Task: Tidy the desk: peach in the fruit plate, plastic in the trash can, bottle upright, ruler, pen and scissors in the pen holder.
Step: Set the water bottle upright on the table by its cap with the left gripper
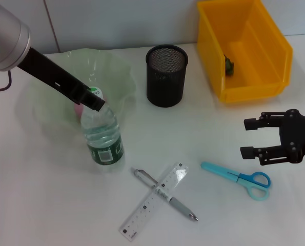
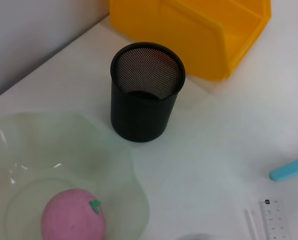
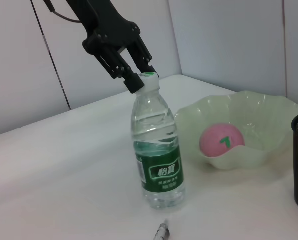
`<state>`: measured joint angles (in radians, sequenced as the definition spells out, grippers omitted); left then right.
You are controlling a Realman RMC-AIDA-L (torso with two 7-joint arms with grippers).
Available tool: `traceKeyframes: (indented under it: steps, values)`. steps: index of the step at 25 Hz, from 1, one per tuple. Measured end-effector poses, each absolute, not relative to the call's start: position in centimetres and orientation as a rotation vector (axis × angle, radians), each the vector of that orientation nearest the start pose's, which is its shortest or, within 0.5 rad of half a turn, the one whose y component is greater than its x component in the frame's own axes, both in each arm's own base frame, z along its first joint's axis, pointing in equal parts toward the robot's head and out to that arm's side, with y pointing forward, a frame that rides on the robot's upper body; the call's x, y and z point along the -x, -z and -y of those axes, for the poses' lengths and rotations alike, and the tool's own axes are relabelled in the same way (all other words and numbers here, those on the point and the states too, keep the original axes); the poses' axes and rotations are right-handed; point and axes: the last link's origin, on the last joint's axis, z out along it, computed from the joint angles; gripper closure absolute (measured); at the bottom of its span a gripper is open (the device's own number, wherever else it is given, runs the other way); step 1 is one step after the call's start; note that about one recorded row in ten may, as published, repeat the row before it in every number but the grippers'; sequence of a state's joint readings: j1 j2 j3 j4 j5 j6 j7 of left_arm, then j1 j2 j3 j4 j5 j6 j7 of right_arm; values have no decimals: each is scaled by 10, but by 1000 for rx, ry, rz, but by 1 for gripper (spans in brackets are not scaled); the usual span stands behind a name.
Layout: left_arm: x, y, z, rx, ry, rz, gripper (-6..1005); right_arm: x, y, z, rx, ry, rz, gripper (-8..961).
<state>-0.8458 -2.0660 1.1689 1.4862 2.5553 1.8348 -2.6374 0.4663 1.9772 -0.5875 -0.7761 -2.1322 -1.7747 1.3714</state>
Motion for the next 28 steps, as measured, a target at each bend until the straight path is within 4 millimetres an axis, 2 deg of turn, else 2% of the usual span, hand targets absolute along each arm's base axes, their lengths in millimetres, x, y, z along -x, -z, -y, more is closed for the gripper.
traceKeyframes:
  steps: [11,28]
  values:
    - [95,-54,-369,2641,-354,869,566,-295,-62,-304,2798,-549,-553,169]
    - [117,-74,-366,2581,-378,930,563,-292,-62,-309,2795,-550,-549,168]
